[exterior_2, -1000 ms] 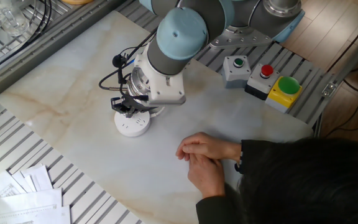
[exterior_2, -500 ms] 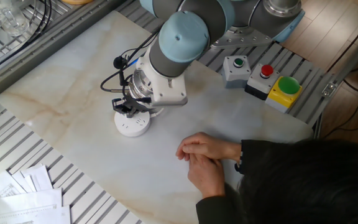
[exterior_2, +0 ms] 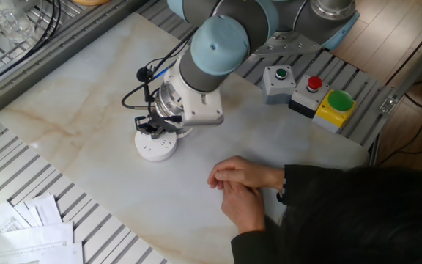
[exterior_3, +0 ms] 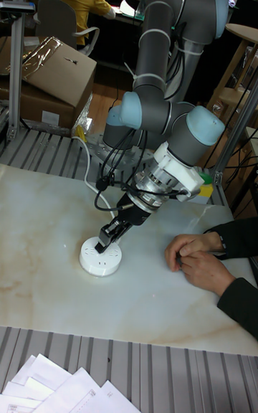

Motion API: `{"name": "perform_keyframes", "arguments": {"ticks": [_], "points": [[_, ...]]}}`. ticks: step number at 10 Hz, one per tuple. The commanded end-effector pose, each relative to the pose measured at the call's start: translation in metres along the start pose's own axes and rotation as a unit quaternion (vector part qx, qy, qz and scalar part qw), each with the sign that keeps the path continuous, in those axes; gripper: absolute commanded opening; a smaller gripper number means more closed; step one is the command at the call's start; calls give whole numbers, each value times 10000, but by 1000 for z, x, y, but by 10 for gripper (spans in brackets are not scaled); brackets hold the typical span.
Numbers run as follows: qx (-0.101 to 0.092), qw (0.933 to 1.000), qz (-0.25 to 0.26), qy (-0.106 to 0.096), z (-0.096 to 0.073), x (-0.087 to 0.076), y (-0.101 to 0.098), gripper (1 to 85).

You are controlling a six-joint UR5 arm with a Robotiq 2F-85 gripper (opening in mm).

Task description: Turn off the power strip by pressing the button

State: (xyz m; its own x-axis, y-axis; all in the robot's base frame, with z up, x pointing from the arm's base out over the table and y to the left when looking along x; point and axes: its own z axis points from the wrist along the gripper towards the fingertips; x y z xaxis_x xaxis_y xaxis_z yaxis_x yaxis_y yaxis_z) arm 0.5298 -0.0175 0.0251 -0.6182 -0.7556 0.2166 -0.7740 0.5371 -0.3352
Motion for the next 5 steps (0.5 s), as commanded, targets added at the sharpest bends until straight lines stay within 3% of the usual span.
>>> {"name": "perform_keyframes", "arguments": {"ticks": [1, 2, 4, 5], "points": [[-8, 10000, 62, 52, -5, 0, 4, 10], [93, 9997, 98, 223, -18, 3, 3, 10], [53, 9998, 168, 89, -37, 6, -11, 10], [103, 9996, 226, 146, -54, 14, -25, 10]]}}
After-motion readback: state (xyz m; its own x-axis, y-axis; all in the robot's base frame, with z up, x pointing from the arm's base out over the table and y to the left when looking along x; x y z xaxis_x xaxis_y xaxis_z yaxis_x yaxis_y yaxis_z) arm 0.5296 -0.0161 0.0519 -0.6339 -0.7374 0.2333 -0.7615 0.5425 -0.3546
